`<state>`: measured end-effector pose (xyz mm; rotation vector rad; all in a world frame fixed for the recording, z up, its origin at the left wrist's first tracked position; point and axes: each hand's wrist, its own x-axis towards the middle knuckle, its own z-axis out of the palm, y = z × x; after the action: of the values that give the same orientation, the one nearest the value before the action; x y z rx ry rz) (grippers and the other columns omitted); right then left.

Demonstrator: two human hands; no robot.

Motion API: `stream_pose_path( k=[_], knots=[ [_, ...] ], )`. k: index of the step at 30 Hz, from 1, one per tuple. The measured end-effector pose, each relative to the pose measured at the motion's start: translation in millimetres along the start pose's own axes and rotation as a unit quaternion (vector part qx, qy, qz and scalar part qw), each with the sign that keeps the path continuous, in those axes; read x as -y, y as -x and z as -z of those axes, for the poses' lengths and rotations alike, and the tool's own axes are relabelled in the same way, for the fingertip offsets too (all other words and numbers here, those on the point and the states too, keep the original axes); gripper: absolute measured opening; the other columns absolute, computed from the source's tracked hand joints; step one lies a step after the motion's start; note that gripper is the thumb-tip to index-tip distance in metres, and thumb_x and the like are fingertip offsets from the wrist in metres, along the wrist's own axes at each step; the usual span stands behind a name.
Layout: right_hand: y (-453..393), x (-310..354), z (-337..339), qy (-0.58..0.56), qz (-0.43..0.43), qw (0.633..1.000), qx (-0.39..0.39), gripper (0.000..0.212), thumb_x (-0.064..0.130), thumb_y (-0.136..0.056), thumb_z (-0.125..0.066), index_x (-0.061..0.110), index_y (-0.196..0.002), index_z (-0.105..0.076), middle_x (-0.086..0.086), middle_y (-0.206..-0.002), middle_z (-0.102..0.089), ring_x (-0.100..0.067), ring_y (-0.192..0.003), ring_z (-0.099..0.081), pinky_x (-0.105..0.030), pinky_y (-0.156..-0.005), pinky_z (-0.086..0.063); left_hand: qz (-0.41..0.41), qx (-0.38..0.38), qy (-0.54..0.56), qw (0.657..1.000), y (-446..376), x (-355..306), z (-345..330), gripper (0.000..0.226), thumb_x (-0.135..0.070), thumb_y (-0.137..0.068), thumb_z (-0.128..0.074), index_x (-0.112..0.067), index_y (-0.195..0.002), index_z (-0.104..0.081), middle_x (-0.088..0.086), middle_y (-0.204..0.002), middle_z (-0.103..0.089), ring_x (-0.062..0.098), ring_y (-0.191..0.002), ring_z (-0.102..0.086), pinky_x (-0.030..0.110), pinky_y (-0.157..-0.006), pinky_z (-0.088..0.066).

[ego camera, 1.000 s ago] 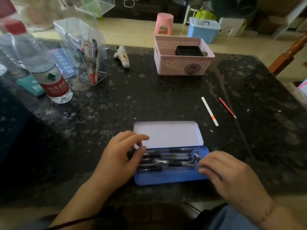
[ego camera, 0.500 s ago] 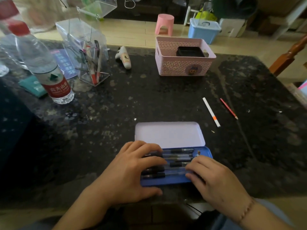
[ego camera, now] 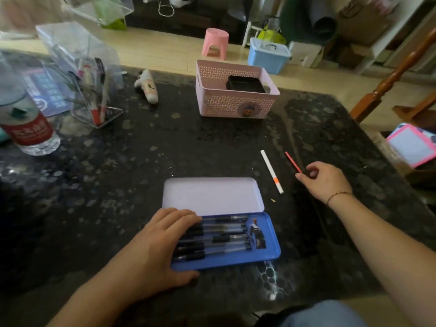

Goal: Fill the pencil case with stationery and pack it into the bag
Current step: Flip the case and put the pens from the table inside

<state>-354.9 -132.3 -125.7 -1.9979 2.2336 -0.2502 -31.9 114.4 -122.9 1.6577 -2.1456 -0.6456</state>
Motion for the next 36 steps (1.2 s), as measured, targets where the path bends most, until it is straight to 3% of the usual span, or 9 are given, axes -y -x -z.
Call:
stream_pose_path(
  k=[6,9,12,14,17,22,25,28,36],
  knots=[
    [3.1,5.7,-9.5,0.015,-0.003,1.0,-0.028,0.01,0.035,-0.089,-0.061,0.026,-0.092,-0.065,-0.003,-0.103,-0.064,-0.019,-0.083,-0.056,-0.029,-0.067,-0.042,0.009,0.008,-0.01,1.0,-7.1,-0.7,-2.4,0.089,-0.064,-0.066,-0.069,-0.046,-0.14,-0.024,-0.038,-0.134,-0.022,-0.012,-0.13,-0.016,0.012,-0.109,-0.022],
    [10.8,5.8,-6.9,-0.004,0.002,0.999,-0.042,0.022,0.04,-0.088,-0.06,0.025,-0.104,-0.062,-0.001,-0.105,-0.063,-0.019,-0.089,-0.058,-0.029,-0.068,-0.042,0.015,0.001,-0.019,1.0,-4.1,-0.1,-2.5,0.092,-0.072,-0.063,-0.066,-0.048,-0.14,-0.022,-0.038,-0.137,-0.021,-0.012,-0.13,-0.013,0.014,-0.11,-0.016],
    [24.5,19.5,-6.9,-0.037,0.126,0.988,-0.079,0.022,0.049,-0.087,-0.055,0.029,-0.09,-0.062,0.007,-0.089,-0.06,-0.015,-0.085,-0.057,-0.031,-0.068,-0.048,0.029,-0.005,-0.041,0.999,-2.2,0.3,-2.1,0.093,-0.079,-0.061,-0.061,-0.052,-0.139,-0.018,-0.038,-0.138,-0.021,-0.009,-0.129,-0.014,0.03,-0.116,-0.013],
    [35.2,37.1,-7.7,0.007,0.175,0.983,-0.049,0.031,0.058,-0.085,-0.052,0.029,-0.075,-0.059,0.011,-0.074,-0.058,-0.013,-0.074,-0.056,-0.03,-0.064,-0.048,0.04,-0.005,-0.045,0.998,-2.1,0.0,-2.0,0.094,-0.077,-0.063,-0.061,-0.052,-0.14,-0.016,-0.036,-0.139,-0.021,-0.008,-0.13,-0.014,0.033,-0.117,-0.013],
    [40.4,56.4,-11.0,0.057,0.128,0.99,0.014,0.029,0.058,-0.084,-0.055,0.029,-0.078,-0.056,0.01,-0.07,-0.059,-0.012,-0.069,-0.057,-0.03,-0.062,-0.05,0.045,0.004,-0.04,0.998,-3.8,-0.8,-0.9,0.097,-0.074,-0.065,-0.063,-0.051,-0.143,-0.011,-0.034,-0.143,-0.019,-0.007,-0.132,-0.012,0.033,-0.118,-0.015],
    [54.4,56.6,-7.6,-0.018,0.104,0.994,0.031,0.009,0.038,-0.09,-0.058,0.029,-0.087,-0.06,0.009,-0.079,-0.059,-0.006,-0.071,-0.057,-0.032,-0.067,-0.054,0.053,0.012,-0.038,0.998,-1.2,-0.2,-0.9,0.099,-0.074,-0.065,-0.064,-0.054,-0.141,-0.005,-0.033,-0.146,-0.017,-0.006,-0.134,-0.01,0.032,-0.118,-0.017],
    [94.2,45.1,8.9,-0.132,0.23,0.964,-0.008,0.007,0.032,-0.089,-0.056,0.027,-0.091,-0.06,0.012,-0.089,-0.055,-0.003,-0.078,-0.055,-0.021,-0.068,-0.048,0.056,0.008,-0.033,0.998,0.1,-3.0,0.8,0.102,-0.073,-0.064,-0.066,-0.061,-0.135,0.007,-0.037,-0.141,-0.014,-0.009,-0.13,-0.009,0.032,-0.119,-0.015],
    [149.3,34.8,17.7,-0.157,0.363,0.916,0.067,0.011,0.034,-0.089,-0.055,0.026,-0.091,-0.062,0.014,-0.09,-0.055,-0.002,-0.084,-0.055,-0.019,-0.071,-0.048,0.066,0.008,-0.024,0.998,-0.9,-7.2,3.3,0.105,-0.069,-0.065,-0.069,-0.062,-0.132,0.012,-0.041,-0.126,-0.009,-0.013,-0.12,-0.006,0.029,-0.117,-0.012],
    [196.5,34.9,1.4,-0.047,0.469,0.882,-0.009,0.009,0.032,-0.088,-0.061,0.026,-0.091,-0.068,0.009,-0.091,-0.063,-0.016,-0.082,-0.056,-0.032,-0.066,-0.042,0.055,-0.003,-0.049,0.997,-2.9,-4.2,-3.8,0.104,-0.076,-0.063,-0.062,-0.053,-0.143,0.0,-0.028,-0.148,-0.019,-0.001,-0.135,-0.014,0.034,-0.117,-0.015]
  ],
)
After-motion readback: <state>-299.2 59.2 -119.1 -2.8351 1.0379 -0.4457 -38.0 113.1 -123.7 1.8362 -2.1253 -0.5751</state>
